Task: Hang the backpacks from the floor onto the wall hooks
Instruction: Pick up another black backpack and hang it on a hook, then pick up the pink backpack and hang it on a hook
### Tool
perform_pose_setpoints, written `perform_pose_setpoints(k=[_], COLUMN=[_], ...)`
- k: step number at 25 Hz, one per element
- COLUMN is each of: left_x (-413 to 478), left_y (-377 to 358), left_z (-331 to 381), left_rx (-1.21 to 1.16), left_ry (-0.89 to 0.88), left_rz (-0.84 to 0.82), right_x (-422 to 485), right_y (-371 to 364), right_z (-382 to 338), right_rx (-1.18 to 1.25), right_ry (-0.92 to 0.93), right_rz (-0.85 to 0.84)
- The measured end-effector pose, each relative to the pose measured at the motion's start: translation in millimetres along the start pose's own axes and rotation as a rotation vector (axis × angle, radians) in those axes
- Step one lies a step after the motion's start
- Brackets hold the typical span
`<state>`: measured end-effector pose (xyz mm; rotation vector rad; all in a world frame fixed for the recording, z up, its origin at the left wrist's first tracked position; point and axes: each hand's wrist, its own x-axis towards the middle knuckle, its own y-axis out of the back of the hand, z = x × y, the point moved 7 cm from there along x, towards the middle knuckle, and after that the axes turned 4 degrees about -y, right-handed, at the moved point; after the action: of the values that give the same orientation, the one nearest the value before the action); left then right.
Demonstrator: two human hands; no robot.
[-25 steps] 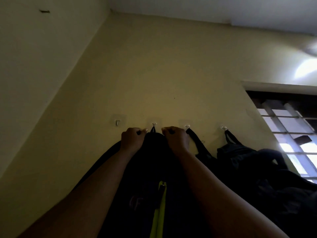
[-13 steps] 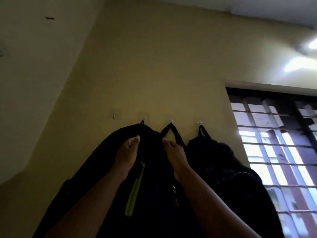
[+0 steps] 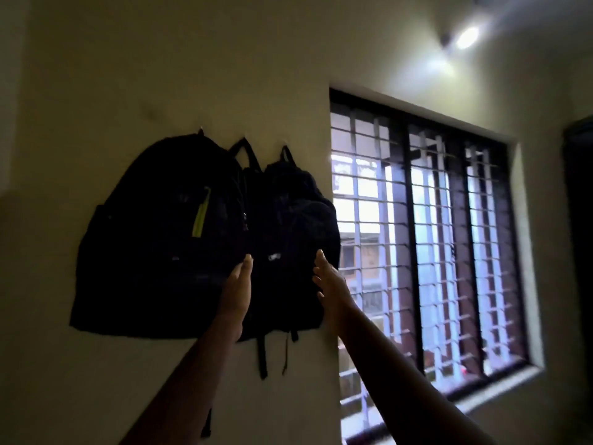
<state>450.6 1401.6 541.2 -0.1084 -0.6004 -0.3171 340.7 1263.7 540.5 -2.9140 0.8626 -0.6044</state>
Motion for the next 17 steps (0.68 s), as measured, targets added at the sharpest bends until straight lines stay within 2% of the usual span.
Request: perform_pose_setpoints(k=[2,6,9,11,14,17], left_x=[-47,-149,-217,-233,-298,-356], left_y=[-28,-113,-187,-209,-317,-415], left_z=[-7,-20,-19,-24,-13,-8], left_rx=[-0.049,-0.180,-0.198,-0.238,-0.301,-0.344], left_ry=[0.065,0.203,0.301,0.294,0.343,0.381], left_rz=[-0.074,-0.203,-0.378,-0.348,-0.513,-0.616], right_x=[-51,-135,-180,-195,-251,-302], right_y=[35,139,225,251,362,470], right_z=[14,38,50,54,42,42], right_rx=[-0.007,-0.060,-0.049,-0.091,-0.063,-0.132], right_ry=[-0.052,-0.143,-0.201,-0.195,-0.211,-0.265], right_rz=[0.046,0.274,0.444,0.441,0.648,0.770])
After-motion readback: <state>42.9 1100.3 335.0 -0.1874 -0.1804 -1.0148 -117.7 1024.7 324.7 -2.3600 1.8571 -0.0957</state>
